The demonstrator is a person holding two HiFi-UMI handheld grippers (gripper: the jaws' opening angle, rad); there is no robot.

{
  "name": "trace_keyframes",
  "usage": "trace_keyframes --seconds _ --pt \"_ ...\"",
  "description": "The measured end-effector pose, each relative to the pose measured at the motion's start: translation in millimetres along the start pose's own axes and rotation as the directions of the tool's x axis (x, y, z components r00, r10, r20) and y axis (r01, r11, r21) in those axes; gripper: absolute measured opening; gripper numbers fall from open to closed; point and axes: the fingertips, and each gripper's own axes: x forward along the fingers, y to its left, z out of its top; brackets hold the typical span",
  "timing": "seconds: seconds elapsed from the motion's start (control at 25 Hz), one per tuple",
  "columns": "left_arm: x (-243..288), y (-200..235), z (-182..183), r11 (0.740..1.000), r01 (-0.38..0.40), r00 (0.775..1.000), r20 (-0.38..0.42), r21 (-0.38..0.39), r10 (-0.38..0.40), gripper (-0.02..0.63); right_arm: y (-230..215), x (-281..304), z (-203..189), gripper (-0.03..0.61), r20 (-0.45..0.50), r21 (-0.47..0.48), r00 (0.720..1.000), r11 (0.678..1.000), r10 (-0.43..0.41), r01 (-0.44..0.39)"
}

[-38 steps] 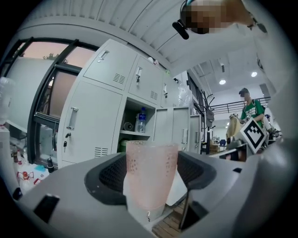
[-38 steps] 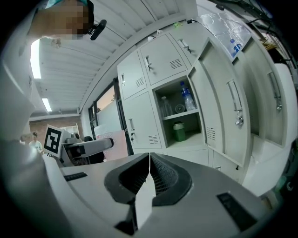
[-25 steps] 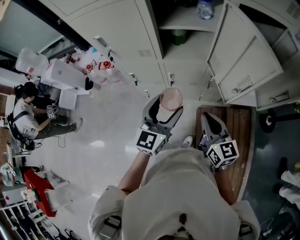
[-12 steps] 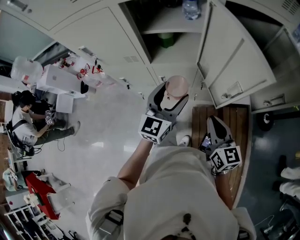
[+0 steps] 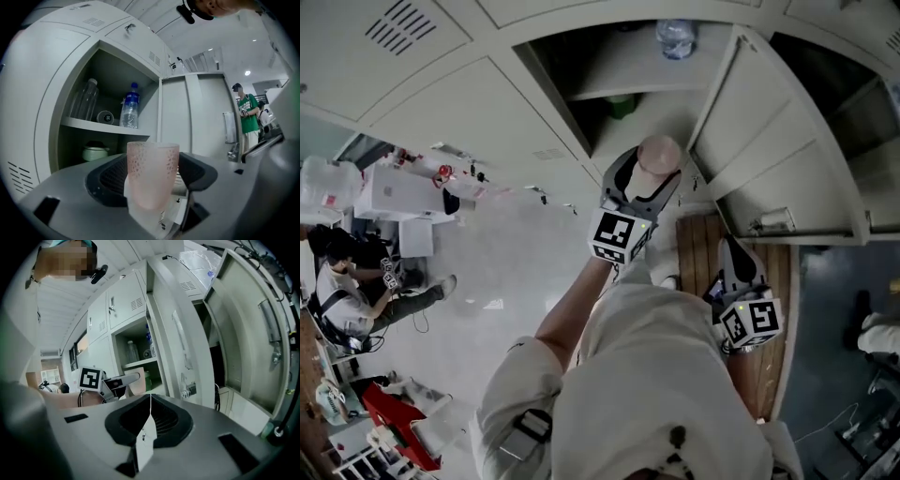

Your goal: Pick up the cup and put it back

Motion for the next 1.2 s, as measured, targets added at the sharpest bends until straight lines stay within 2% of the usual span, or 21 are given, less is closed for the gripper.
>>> trace_keyframes --seconds 0.2,0.48,0.64,1.2 --pt "37.0 37.8 -14.4 1.000 0.003 1.000 -0.030 -0.002 -0.003 0.339 -5.3 23.8 3.4 0.026 0.010 0.017 0.998 0.997 -0.069 0.069" --pt "80.9 63.8 -34.0 0.999 0.043 0.997 -0.068 0.019 -0.042 0.339 -14.8 43.4 12.5 0.026 0.030 0.053 0.985 0.985 -0.168 0.166" --pt "102.1 79.2 -37.5 0.999 0.021 0.999 -0.042 0.041 -0.019 0.339 -16.2 54.9 16.2 0.026 0.039 0.054 0.984 0.983 -0.175 0.173" --pt "120.4 92.8 -67.1 1.000 0.016 0.995 -0.097 0.025 -0.013 0.339 -17.0 74.2 8.2 0.026 0.003 0.057 0.985 0.983 -0.174 0.173"
